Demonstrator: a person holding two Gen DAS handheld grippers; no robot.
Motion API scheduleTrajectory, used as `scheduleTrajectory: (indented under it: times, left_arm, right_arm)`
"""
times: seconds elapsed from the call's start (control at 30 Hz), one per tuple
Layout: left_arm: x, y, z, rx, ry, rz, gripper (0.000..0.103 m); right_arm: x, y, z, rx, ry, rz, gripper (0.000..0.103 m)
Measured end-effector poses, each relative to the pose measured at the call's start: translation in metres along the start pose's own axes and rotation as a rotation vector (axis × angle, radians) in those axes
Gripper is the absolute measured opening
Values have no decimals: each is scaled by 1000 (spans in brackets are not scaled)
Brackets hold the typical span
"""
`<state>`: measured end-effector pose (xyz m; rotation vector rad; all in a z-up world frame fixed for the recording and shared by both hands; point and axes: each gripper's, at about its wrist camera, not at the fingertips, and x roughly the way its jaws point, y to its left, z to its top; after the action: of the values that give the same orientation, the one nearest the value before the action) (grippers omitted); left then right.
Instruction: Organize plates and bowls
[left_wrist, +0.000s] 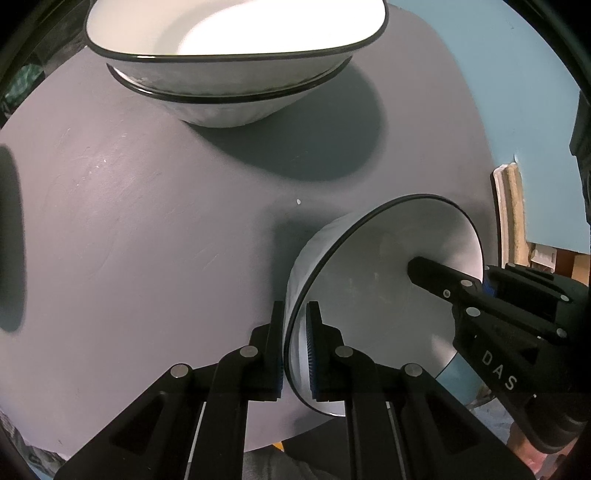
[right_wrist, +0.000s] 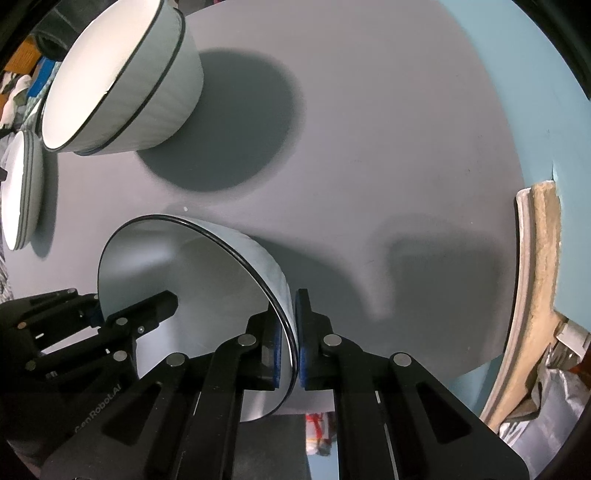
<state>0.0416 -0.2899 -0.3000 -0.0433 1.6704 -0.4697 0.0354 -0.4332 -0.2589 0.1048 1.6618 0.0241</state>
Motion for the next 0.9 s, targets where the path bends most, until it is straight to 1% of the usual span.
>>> scheduleTrajectory:
  times: [0.2,0.33,0.6,0.77,0.9]
  left_arm:
    - [-7,2,2,-16,-1,-12,9]
    - [-16,3,3,-18,-6,-16,9]
    - [-40,4,2,-12,-36,-25,9]
    - [-57,3,3,-1,-61,-12,9]
    - [-73,5,11,-17,-86,-17,9]
  right_arm:
    - [-8,9,9,-13,-1,-3,7]
    - [-17,10,9,-23,-9,-6,7]
    - [-47,15,16,-42,-32,2,7]
    - [-65,20,22,-61,-52,5,7]
    - [-70,18,22,-76,-76,2,7]
